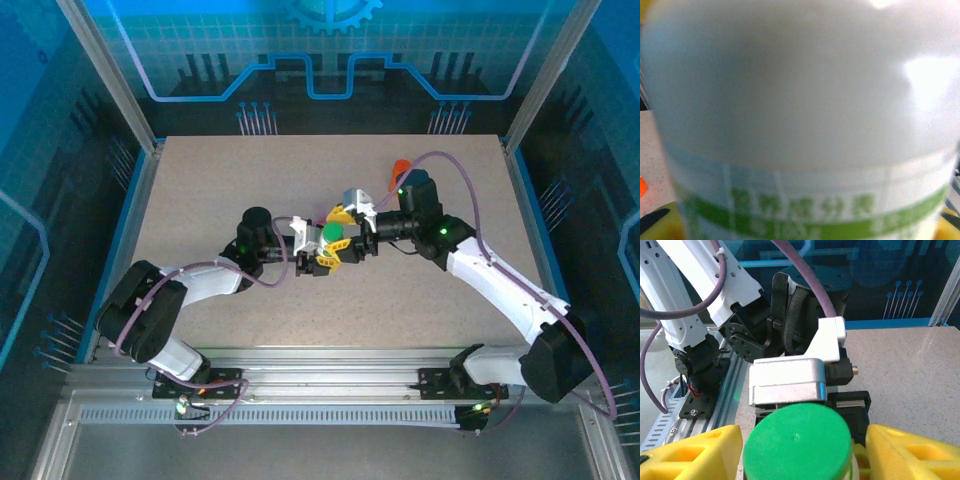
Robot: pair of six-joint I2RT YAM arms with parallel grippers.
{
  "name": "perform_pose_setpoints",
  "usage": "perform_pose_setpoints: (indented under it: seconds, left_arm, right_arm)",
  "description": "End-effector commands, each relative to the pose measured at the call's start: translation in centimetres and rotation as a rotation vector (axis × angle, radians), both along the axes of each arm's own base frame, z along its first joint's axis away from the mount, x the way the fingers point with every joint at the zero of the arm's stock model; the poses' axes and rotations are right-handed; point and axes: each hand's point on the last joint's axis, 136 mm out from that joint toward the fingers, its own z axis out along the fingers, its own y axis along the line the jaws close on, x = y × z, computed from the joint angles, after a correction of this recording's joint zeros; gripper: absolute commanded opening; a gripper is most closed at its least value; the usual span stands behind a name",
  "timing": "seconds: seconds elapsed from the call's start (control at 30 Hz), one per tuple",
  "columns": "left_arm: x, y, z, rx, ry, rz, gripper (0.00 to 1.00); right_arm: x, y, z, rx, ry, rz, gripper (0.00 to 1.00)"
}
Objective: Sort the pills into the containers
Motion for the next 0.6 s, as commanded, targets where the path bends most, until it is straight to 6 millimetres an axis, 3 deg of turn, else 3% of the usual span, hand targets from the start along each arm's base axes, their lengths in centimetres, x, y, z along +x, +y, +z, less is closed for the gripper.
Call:
perform_pose_setpoints:
  seconds: [0.0, 0.13, 0.33, 0.47, 0.57]
  left_arm:
    - [-0.8, -0.3, 1.4, -0.010, -0.069, -0.051, 0.00]
    - [-1.0, -0.4, 1.6, -0.006, -0.077, -0.059, 0.00]
    - [-1.2, -0.6, 1.9, -0.008, -0.073, -0.065, 0.02]
    - [-0.7, -0.6, 1.9, -0.006, -0.049, -0.048, 0.13]
    - [-0.4, -0.7, 2.0, -0.006, -0.040, -0.038, 0.32]
  right_arm:
    - [-0.6, 0.2, -0.3, -0.041, -0.011, 0.030, 0.64]
    - [-1.0, 0.2, -0.8, -0.065, 0.001, 0.051, 0.56]
    - [-1.2, 0.0, -1.4, -0.086, 0.012, 0.049, 0.29]
    - [-1.0, 0.0, -1.4, -0.086, 0.027, 0.033, 0.16]
    - [-0.6, -0.1, -1.3, -0.088, 0.032, 0.006, 0.15]
